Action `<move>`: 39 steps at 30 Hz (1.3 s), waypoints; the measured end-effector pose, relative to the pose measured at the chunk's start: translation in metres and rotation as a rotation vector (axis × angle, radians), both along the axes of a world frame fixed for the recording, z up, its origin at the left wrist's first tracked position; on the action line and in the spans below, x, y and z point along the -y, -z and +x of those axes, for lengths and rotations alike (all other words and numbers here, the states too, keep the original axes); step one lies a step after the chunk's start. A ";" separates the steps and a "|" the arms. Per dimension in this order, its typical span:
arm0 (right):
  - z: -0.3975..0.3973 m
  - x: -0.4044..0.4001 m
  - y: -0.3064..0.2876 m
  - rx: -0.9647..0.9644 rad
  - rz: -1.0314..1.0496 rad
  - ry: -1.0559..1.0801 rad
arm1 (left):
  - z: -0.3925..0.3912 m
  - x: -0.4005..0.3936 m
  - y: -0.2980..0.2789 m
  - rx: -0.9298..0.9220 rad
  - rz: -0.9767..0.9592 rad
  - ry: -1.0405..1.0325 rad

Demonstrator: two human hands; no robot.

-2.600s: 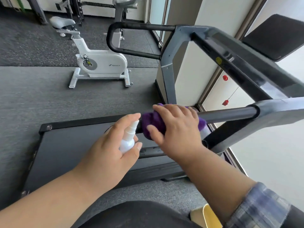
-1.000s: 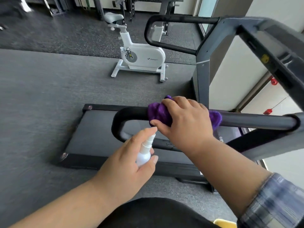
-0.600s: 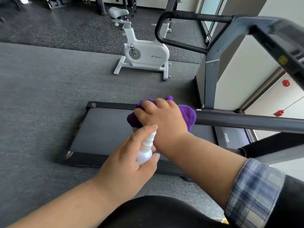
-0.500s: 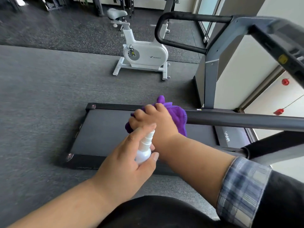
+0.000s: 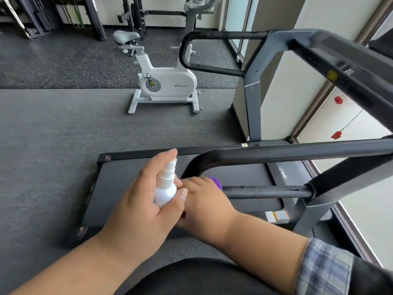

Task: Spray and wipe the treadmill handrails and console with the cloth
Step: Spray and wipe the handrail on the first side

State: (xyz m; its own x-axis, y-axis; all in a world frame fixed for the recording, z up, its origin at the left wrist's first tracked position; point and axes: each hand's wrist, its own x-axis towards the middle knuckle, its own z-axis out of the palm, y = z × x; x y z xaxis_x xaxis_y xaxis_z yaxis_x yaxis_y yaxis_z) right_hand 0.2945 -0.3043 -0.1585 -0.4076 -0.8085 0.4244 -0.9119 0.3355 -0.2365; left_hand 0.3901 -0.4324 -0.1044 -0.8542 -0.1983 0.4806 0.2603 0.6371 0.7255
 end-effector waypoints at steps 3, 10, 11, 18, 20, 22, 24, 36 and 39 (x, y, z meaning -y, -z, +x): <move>-0.006 -0.041 -0.015 0.104 -0.302 0.111 | -0.015 -0.009 -0.018 -0.123 0.017 0.064; -0.028 -0.137 -0.064 0.326 -0.714 0.405 | -0.057 -0.061 -0.038 -0.119 0.031 0.102; -0.031 -0.152 -0.068 0.340 -0.745 0.442 | -0.063 -0.071 -0.039 -0.086 -0.017 0.078; -0.091 -0.254 -0.085 0.259 -0.892 0.718 | -0.108 -0.130 -0.044 0.232 -0.290 -0.002; -0.116 -0.281 -0.090 0.231 -0.904 0.756 | -0.115 -0.144 -0.043 0.262 -0.320 -0.040; -0.139 -0.303 -0.093 0.210 -0.855 0.769 | -0.118 -0.156 -0.040 0.277 -0.347 -0.078; -0.157 -0.313 -0.093 0.156 -0.681 0.750 | -0.120 -0.164 -0.039 0.317 -0.371 -0.136; -0.170 -0.273 -0.044 -0.159 -0.186 0.473 | -0.091 -0.163 -0.033 0.549 -0.352 -0.521; -0.175 -0.276 -0.039 -0.172 -0.184 0.466 | -0.087 -0.158 -0.037 0.583 -0.364 -0.599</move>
